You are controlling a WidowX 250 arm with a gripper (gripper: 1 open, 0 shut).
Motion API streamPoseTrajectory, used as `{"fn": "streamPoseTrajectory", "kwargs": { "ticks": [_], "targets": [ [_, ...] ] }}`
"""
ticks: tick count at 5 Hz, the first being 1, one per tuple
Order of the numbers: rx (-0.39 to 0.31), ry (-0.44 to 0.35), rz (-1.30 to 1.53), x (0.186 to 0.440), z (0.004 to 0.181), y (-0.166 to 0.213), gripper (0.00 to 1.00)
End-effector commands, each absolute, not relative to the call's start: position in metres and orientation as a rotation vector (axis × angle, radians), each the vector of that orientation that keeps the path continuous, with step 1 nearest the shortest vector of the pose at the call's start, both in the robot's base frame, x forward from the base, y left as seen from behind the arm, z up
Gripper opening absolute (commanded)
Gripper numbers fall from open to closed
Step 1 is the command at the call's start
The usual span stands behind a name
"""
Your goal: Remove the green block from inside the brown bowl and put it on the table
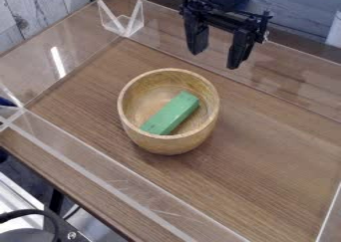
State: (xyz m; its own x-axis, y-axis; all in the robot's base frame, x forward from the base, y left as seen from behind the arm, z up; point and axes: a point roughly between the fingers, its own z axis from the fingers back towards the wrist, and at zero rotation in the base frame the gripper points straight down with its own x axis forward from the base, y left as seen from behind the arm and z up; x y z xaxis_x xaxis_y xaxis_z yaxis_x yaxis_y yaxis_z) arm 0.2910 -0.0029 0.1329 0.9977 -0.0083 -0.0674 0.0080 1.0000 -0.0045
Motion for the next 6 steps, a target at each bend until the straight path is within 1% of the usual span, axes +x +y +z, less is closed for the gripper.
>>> {"fn": "streamPoseTrajectory", "kwargs": {
  "ticks": [1,2,4,6],
  "targets": [
    [0.008,0.088,-0.023,0.284,0.124,0.004,1.00],
    [0.022,0.114,-0.043,0.271,0.110,0.014,1.00],
    [0.023,0.105,-0.052,0.257,0.086,0.036,1.00],
    [0.013,0.112,-0.066,0.257,0.070,0.039,1.00]
  ]
}}
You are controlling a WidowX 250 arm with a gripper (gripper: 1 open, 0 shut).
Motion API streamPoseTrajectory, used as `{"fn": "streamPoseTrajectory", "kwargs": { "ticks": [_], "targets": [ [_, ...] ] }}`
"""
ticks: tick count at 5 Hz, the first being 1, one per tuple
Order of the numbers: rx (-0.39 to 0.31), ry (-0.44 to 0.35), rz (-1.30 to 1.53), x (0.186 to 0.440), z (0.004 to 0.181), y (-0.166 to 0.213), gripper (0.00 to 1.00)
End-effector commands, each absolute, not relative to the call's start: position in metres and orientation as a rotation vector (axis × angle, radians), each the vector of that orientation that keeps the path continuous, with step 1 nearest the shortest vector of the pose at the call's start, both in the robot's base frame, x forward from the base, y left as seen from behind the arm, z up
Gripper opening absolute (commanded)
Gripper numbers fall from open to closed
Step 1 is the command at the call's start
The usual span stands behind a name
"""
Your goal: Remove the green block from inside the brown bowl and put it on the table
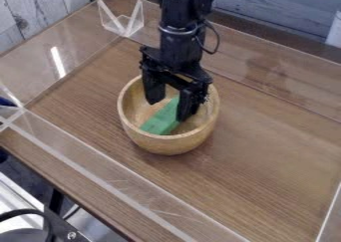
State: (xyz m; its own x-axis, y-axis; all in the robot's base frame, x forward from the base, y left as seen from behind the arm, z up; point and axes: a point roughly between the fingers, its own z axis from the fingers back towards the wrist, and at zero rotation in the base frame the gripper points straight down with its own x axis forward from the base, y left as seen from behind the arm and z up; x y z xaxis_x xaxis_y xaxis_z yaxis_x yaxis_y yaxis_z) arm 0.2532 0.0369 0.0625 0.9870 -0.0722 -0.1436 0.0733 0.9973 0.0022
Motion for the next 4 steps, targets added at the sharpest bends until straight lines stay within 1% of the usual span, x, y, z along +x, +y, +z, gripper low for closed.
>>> {"fn": "streamPoseTrajectory", "kwargs": {
  "ticks": [1,3,4],
  "targets": [
    [0.007,0.114,-0.075,0.2580,0.0636,0.0381,1.00],
    [-0.003,0.095,-0.087,0.2604,0.0600,0.0366,1.00],
    [-0.012,0.078,-0.096,0.2619,0.0638,0.0357,1.00]
  ]
}}
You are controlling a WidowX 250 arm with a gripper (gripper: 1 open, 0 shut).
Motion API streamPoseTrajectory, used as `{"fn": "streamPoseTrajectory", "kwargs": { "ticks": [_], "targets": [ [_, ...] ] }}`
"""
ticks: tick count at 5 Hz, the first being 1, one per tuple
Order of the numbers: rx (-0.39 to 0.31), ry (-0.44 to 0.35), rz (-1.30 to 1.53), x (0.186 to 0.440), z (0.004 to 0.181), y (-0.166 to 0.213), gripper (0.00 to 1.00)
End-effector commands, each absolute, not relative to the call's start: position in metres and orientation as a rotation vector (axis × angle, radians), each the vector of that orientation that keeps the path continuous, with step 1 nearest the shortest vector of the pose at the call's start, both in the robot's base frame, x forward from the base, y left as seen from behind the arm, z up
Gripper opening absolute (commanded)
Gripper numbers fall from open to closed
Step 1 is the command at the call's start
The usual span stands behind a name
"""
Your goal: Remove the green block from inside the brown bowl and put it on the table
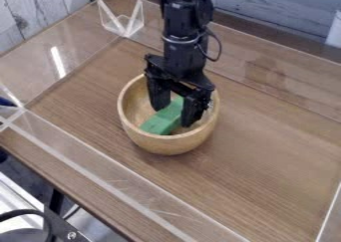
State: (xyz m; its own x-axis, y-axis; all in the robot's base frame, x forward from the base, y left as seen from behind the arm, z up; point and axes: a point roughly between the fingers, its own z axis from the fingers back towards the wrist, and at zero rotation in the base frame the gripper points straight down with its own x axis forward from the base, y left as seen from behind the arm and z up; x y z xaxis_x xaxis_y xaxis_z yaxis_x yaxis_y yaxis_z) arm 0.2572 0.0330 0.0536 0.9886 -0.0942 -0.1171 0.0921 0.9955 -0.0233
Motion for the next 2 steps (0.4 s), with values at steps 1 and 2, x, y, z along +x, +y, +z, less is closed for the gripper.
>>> {"fn": "streamPoseTrajectory", "kwargs": {
  "ticks": [1,2],
  "targets": [
    [-0.021,0.059,-0.104,0.2630,0.0685,0.0351,1.00],
    [-0.028,0.040,-0.112,0.2636,0.0737,0.0351,1.00]
  ]
}}
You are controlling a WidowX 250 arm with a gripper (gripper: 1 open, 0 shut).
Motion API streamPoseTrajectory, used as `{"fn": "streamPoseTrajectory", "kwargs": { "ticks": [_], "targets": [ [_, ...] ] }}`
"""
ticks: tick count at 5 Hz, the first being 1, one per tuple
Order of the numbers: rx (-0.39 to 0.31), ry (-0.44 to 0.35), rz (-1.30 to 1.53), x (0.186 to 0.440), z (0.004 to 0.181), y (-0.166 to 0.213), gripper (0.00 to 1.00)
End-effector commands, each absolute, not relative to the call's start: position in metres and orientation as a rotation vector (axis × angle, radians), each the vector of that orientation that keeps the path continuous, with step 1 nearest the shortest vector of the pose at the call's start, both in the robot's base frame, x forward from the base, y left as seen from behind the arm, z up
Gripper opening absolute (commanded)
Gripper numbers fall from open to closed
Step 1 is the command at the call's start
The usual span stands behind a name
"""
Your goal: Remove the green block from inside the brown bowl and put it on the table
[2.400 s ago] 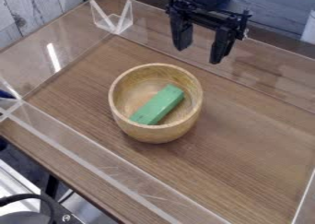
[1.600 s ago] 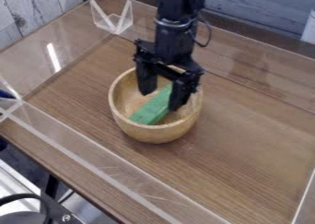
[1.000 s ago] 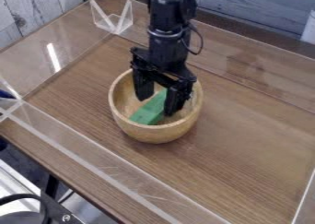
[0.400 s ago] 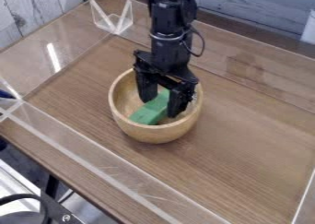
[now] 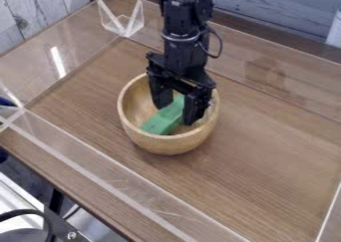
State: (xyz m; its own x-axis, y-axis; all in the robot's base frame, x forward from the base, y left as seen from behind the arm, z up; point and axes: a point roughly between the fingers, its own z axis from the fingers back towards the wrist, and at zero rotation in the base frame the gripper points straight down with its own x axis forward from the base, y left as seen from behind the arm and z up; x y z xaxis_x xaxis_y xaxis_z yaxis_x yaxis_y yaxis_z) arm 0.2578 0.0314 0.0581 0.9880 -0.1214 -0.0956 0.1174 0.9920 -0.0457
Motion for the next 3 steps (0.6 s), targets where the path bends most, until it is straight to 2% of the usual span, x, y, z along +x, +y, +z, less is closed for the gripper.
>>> {"fn": "streamPoseTrajectory", "kwargs": {
  "ticks": [1,3],
  "targets": [
    [-0.032,0.032,-0.116,0.2640,0.0754,0.0354,1.00],
    [-0.040,0.029,-0.125,0.2643,0.0747,0.0350,1.00]
  ]
}}
